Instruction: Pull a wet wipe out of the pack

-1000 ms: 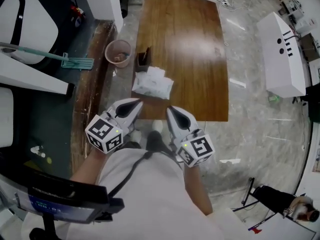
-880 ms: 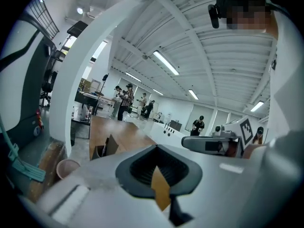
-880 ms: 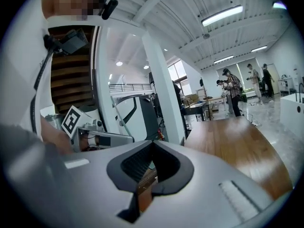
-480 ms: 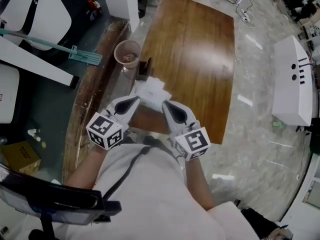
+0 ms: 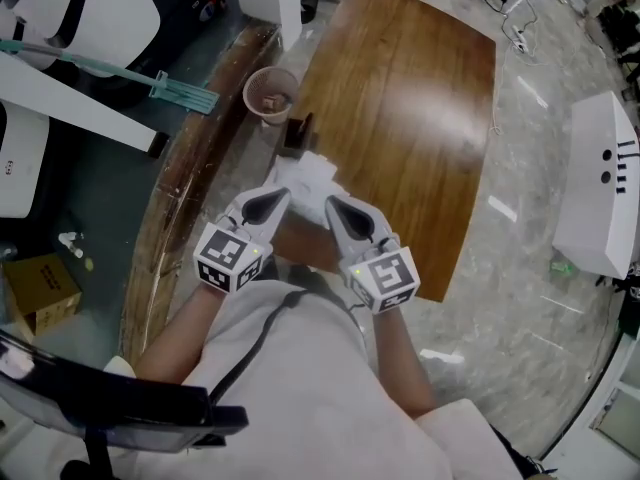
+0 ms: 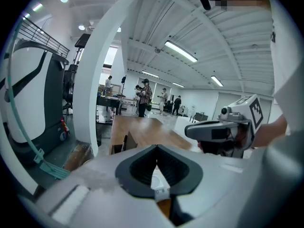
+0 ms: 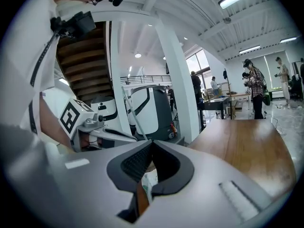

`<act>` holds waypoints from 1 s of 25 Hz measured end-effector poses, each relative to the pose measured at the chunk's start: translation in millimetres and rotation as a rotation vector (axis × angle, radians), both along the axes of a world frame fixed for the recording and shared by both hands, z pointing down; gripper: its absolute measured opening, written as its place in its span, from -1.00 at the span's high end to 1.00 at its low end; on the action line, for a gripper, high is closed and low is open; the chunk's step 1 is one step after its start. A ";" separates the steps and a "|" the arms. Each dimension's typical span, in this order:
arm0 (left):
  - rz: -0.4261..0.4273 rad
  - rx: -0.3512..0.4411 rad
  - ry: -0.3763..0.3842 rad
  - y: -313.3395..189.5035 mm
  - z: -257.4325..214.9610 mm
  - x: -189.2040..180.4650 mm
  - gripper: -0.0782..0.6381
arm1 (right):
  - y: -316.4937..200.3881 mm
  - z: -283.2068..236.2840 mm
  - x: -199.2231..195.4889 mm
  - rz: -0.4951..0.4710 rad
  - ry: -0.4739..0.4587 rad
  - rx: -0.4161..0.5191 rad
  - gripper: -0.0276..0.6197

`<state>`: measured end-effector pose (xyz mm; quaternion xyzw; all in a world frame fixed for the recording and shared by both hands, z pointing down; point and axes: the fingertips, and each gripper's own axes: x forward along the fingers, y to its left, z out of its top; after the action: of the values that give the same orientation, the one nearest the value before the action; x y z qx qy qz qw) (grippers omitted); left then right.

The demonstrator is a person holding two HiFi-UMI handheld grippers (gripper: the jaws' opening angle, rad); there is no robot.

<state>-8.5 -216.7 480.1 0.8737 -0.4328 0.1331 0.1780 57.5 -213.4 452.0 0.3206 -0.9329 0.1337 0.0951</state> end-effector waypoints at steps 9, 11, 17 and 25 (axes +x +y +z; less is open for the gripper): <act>0.101 -0.061 -0.066 -8.2 43.6 -6.1 0.55 | -9.7 19.0 -15.9 0.094 0.043 -0.028 0.89; 0.136 -0.077 -0.111 -8.8 59.7 -8.4 0.45 | -9.7 24.8 -19.4 0.130 0.058 -0.039 0.89; 0.194 -0.102 -0.175 -15.2 88.2 -4.9 0.34 | -5.3 43.9 -23.4 0.185 0.106 -0.101 0.89; 0.261 -0.086 -0.229 -28.9 100.7 5.8 0.42 | -16.4 63.7 -24.1 0.250 0.083 -0.128 0.89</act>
<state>-2.8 -245.6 580.8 0.8931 -0.3272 0.2721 0.1461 33.4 -229.8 515.6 0.4329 -0.8705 0.1901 0.1366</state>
